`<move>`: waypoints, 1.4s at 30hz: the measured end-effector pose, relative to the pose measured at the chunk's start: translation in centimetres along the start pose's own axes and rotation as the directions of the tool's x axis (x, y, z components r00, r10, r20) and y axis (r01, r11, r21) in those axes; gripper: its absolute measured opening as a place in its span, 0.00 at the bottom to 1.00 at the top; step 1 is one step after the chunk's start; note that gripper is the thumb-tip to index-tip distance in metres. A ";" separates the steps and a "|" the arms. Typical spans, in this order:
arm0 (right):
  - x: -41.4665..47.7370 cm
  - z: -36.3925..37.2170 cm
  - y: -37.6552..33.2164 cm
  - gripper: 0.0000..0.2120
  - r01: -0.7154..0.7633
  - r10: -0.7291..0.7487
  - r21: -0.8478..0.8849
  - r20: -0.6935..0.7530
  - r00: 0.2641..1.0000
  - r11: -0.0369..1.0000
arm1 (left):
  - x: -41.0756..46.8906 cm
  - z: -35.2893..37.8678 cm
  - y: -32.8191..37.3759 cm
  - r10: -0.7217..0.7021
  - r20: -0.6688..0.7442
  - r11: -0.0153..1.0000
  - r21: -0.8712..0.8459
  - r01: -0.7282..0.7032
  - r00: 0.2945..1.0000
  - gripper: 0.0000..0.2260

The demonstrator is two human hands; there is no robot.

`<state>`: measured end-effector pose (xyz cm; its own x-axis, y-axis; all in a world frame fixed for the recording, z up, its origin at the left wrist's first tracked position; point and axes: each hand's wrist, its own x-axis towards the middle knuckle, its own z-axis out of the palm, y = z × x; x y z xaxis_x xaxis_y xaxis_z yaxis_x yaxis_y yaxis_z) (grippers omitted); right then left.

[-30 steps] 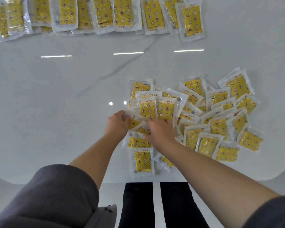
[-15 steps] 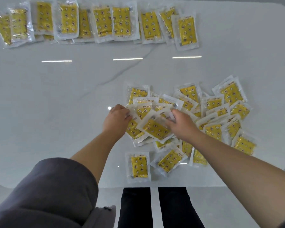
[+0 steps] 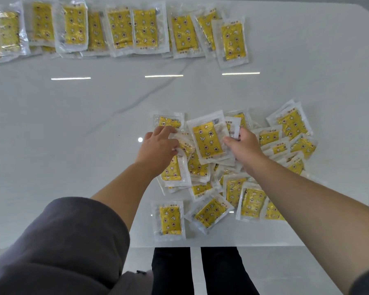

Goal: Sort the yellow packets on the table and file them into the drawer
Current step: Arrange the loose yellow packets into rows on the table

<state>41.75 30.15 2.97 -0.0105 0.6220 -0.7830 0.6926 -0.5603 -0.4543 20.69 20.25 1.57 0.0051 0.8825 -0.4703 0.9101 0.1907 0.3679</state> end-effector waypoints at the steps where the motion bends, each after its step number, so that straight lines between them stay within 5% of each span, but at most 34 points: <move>1: 0.1 0.0 0.0 0.07 -0.003 0.003 0.008 0.004 1.000 1.000 | 0.3 -0.3 -0.1 0.045 0.011 0.999 0.029 -0.046 0.999 0.07; 4: 0.2 -0.1 0.1 0.05 -0.010 0.009 0.045 0.016 1.000 0.999 | 0.8 -0.6 -0.2 0.122 0.045 0.987 0.103 -0.126 0.992 0.07; 10: 0.9 -0.2 -0.2 0.04 -0.074 0.068 0.155 0.040 0.997 0.985 | 1.2 -0.4 0.0 0.063 0.053 0.993 0.094 -0.068 0.997 0.08; 16: 2.6 -1.0 -1.8 0.19 -0.143 0.095 0.327 0.157 0.983 0.934 | 2.3 -1.9 -0.6 -0.046 0.102 0.997 0.068 0.039 0.994 0.07; 19: 3.9 -1.7 -3.0 0.10 -0.141 0.067 0.422 0.186 0.980 0.896 | 3.0 -4.4 -1.2 -0.096 0.108 0.994 -0.031 0.100 0.990 0.07; 29: 9.9 -4.2 -12.6 0.08 -0.067 -0.072 0.699 0.168 0.983 0.712 | 11.9 -15.9 -2.8 -0.061 -0.084 0.974 -0.222 0.041 0.995 0.04; 37: 15.9 -4.1 -18.5 0.09 0.125 -0.113 0.466 -0.054 0.992 0.876 | 22.9 -19.0 -4.3 -0.166 -0.133 0.975 -0.170 0.142 0.977 0.05; 42: 17.6 -4.6 -18.1 0.04 0.237 -0.208 0.321 -0.124 0.970 0.917 | 24.7 -18.3 -4.5 -0.096 -0.120 0.985 0.133 0.112 0.988 0.06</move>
<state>32.33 53.76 -0.56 -0.0648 0.7876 -0.6128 0.4014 -0.5417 -0.7386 9.14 49.03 2.98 -0.1321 0.9054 -0.4036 0.9520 0.2293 0.2029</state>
